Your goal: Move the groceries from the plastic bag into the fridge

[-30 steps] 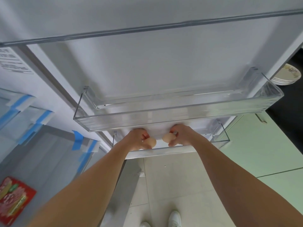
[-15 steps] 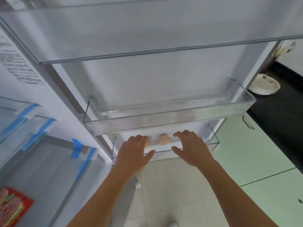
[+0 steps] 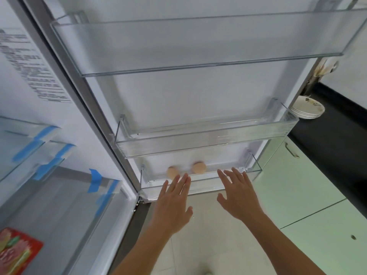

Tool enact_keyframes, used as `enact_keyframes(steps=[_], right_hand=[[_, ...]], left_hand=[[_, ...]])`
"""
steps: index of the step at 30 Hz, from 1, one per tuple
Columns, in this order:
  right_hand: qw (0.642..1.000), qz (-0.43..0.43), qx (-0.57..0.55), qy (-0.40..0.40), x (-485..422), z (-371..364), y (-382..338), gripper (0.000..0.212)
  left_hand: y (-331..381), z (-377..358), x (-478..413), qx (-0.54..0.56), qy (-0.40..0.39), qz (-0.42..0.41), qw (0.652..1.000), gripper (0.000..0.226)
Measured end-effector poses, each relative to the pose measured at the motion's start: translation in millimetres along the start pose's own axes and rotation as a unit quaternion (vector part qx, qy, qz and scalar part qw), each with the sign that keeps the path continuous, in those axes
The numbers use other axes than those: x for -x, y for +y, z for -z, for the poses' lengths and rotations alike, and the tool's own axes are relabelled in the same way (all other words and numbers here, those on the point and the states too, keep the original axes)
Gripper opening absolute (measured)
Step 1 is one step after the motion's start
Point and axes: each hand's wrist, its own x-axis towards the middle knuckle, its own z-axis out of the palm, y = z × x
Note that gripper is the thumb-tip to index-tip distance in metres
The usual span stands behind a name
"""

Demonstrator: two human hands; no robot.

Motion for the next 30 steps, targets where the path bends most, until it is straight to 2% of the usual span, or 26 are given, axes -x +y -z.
enact_keyframes(steps=[6, 11, 14, 17, 23, 30], right_hand=[[1.0, 0.001, 0.016, -0.017, 18, 4, -8, 0.079], [1.0, 0.014, 0.016, 0.006, 52, 10, -13, 0.079], [0.999, 0.0, 0.025, 0.033, 76, 14, -3, 0.076], [0.998, -0.012, 0.036, 0.048, 104, 16, 7, 0.075], [0.997, 0.029, 0.021, 0.067, 154, 11, -2, 0.078], [0.989, 0.085, -0.072, 0.093, 215, 27, -5, 0.072]], left_hand=[[-2, -5, 12, 0.007, 0.005, 0.001, 1.0, 0.084], [-6, -18, 32, 0.016, 0.061, -0.003, 0.998, 0.087], [10, -18, 45, 0.03, 0.095, 0.022, 0.995, 0.084], [43, -18, 58, 0.06, 0.107, -0.012, 0.992, 0.086], [100, -27, 81, 0.04, 0.069, -0.115, 0.99, 0.091], [128, -31, 125, 0.002, 0.021, -0.052, 0.998, 0.084]])
